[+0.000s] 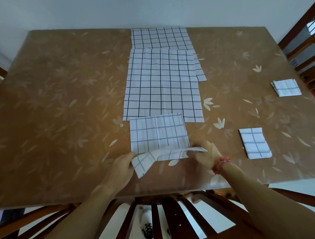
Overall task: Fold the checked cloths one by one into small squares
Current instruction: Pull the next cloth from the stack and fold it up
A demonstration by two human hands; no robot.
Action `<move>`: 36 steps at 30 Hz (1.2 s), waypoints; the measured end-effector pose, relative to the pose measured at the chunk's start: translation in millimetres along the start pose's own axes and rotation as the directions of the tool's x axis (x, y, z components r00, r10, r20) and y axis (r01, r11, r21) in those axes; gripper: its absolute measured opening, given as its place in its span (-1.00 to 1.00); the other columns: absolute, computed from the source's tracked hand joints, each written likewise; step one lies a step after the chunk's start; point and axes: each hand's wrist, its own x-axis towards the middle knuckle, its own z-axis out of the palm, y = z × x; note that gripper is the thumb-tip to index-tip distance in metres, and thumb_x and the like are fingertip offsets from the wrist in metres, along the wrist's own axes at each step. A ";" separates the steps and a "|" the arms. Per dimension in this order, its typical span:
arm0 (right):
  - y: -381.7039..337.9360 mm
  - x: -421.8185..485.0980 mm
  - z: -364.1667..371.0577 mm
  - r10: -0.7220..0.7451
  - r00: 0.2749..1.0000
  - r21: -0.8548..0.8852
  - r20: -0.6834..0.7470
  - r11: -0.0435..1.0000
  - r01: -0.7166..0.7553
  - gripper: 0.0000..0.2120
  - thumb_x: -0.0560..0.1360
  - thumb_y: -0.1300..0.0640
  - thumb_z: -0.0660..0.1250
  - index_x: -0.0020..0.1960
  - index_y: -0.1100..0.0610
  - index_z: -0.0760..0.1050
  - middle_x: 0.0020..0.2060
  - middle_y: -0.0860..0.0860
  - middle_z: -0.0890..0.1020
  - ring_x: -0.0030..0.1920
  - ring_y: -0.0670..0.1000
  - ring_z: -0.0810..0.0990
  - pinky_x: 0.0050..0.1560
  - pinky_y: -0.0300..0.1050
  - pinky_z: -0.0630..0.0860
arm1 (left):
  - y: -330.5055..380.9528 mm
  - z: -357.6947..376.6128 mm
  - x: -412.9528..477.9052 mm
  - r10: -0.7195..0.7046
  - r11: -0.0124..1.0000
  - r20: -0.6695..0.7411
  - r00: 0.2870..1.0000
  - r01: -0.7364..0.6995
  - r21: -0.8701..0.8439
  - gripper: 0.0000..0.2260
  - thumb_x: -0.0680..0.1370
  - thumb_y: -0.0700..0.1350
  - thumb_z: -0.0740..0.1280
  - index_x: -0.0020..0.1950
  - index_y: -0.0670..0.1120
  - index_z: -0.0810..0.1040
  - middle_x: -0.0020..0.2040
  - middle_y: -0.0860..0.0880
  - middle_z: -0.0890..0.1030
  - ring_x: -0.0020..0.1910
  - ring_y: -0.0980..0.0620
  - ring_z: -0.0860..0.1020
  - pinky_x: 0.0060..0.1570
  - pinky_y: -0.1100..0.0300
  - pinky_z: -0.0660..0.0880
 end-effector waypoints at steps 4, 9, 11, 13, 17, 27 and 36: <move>-11.7 7.6 -4.4 -0.053 0.990 0.035 -0.133 0.998 0.058 -0.90 0.48 0.01 0.32 -0.16 0.01 0.55 -0.28 -0.11 0.64 -0.21 -0.01 0.60 -0.19 -0.15 0.50 | 3.6 -2.0 16.9 -0.112 0.992 -0.050 0.992 0.110 -0.056 -0.77 0.64 -0.14 0.21 -0.21 0.04 0.43 -0.41 0.10 0.46 -0.46 0.15 0.40 -0.40 0.38 0.31; -18.2 25.1 -6.4 0.008 0.990 0.051 -0.139 0.999 -0.001 -0.66 0.46 -0.18 0.34 0.11 0.02 0.49 -0.07 -0.08 0.61 -0.05 0.01 0.58 0.01 -0.06 0.54 | -10.4 0.3 37.7 -0.232 0.963 -0.086 0.969 0.216 -0.164 -0.71 0.63 -0.09 0.23 -0.30 -0.08 0.36 -0.43 -0.08 0.47 -0.49 0.06 0.38 -0.44 0.13 0.32; -17.6 25.1 -6.5 0.030 0.992 0.032 -0.121 0.999 -0.026 -0.56 0.42 -0.17 0.39 0.20 0.02 0.47 0.02 -0.09 0.57 0.02 0.00 0.56 0.07 -0.08 0.52 | -10.8 0.3 40.8 -0.244 0.955 -0.073 0.967 0.226 -0.192 -0.80 0.62 -0.08 0.24 -0.21 -0.05 0.45 -0.37 -0.01 0.54 -0.41 0.12 0.47 -0.38 0.16 0.42; -15.4 25.3 -6.4 0.053 0.993 0.029 -0.109 0.998 -0.050 -0.51 0.39 -0.11 0.43 0.25 0.03 0.45 0.09 -0.07 0.58 0.04 0.00 0.56 0.07 -0.10 0.53 | -9.5 2.2 41.0 -0.267 0.938 -0.060 0.962 0.245 -0.244 -0.94 0.60 -0.09 0.28 -0.02 -0.03 0.53 -0.24 0.06 0.61 -0.25 0.15 0.57 -0.25 0.23 0.50; -16.3 23.8 -7.0 0.056 0.995 0.029 -0.079 0.998 -0.054 -0.45 0.35 0.02 0.49 0.30 0.03 0.41 0.11 -0.04 0.57 0.00 -0.02 0.53 -0.01 -0.17 0.49 | -8.3 3.3 38.6 -0.320 0.913 -0.040 0.947 0.297 -0.280 -0.77 0.51 -0.08 0.40 0.14 0.02 0.47 -0.28 0.05 0.59 -0.23 0.12 0.56 -0.25 0.32 0.39; -19.8 19.7 -9.3 -0.021 0.999 -0.035 -0.036 0.999 0.019 -0.44 0.29 0.11 0.51 0.26 -0.01 0.43 -0.21 -0.27 0.51 -0.19 -0.12 0.56 -0.16 -0.30 0.49 | -14.4 9.8 38.1 -0.357 0.917 -0.079 0.931 0.333 -0.218 -0.75 0.46 -0.19 0.43 0.09 0.00 0.50 -0.32 0.06 0.58 -0.30 0.12 0.56 -0.27 0.15 0.54; -17.4 25.6 -1.2 -0.011 0.994 -0.054 -0.109 0.999 0.005 -0.45 0.35 0.08 0.47 0.29 -0.06 0.38 -0.26 -0.22 0.53 -0.27 -0.18 0.53 -0.29 -0.37 0.41 | -13.6 16.9 40.3 -0.297 0.945 -0.167 0.940 0.264 -0.194 -0.87 0.54 -0.17 0.38 0.05 -0.07 0.49 -0.30 0.08 0.53 -0.30 0.13 0.52 -0.32 0.27 0.45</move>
